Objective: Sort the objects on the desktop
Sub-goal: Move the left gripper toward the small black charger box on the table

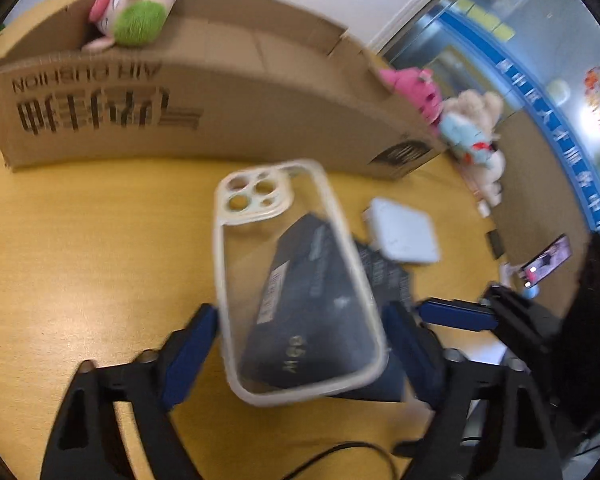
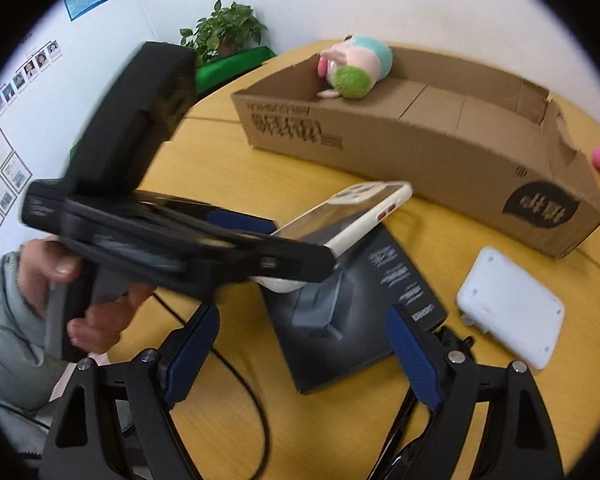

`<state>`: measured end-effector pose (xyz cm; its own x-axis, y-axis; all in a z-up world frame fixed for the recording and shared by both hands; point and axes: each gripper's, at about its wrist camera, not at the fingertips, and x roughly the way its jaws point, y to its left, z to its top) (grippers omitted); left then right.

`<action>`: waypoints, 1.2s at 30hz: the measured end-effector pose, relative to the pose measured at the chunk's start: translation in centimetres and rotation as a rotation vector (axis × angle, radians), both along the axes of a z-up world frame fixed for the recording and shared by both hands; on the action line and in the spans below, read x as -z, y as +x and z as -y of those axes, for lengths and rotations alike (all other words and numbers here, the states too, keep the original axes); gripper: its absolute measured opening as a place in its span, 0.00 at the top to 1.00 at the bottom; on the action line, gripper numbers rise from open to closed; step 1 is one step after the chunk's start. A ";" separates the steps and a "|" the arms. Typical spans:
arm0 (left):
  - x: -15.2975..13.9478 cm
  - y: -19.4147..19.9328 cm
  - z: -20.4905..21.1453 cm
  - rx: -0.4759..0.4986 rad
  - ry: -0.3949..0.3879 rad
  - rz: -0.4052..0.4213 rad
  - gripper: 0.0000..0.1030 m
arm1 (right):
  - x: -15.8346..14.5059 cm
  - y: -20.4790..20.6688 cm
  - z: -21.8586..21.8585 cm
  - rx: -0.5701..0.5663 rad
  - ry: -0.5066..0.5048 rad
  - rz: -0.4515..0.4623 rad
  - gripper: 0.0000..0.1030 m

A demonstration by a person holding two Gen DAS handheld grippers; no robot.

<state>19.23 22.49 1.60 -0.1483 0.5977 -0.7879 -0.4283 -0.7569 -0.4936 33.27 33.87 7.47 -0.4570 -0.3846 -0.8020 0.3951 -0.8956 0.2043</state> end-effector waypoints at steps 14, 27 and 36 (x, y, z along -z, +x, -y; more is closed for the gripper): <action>-2.3 -1.2 6.1 -0.235 -0.149 -0.125 0.26 | 1.9 1.2 0.0 0.000 0.115 0.003 0.17; -4.3 -0.6 2.8 -0.097 -0.069 -0.171 0.19 | 2.8 0.7 -1.1 0.027 0.111 0.031 0.16; -7.3 2.5 -1.5 0.140 0.110 -0.213 0.22 | 3.8 0.4 -0.4 -0.003 0.094 0.049 0.16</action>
<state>21.70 23.99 8.89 -0.2135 0.7045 -0.6768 -0.6281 -0.6296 -0.4573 33.70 34.26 3.69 -0.4155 -0.3076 -0.8560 0.3897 -0.9105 0.1380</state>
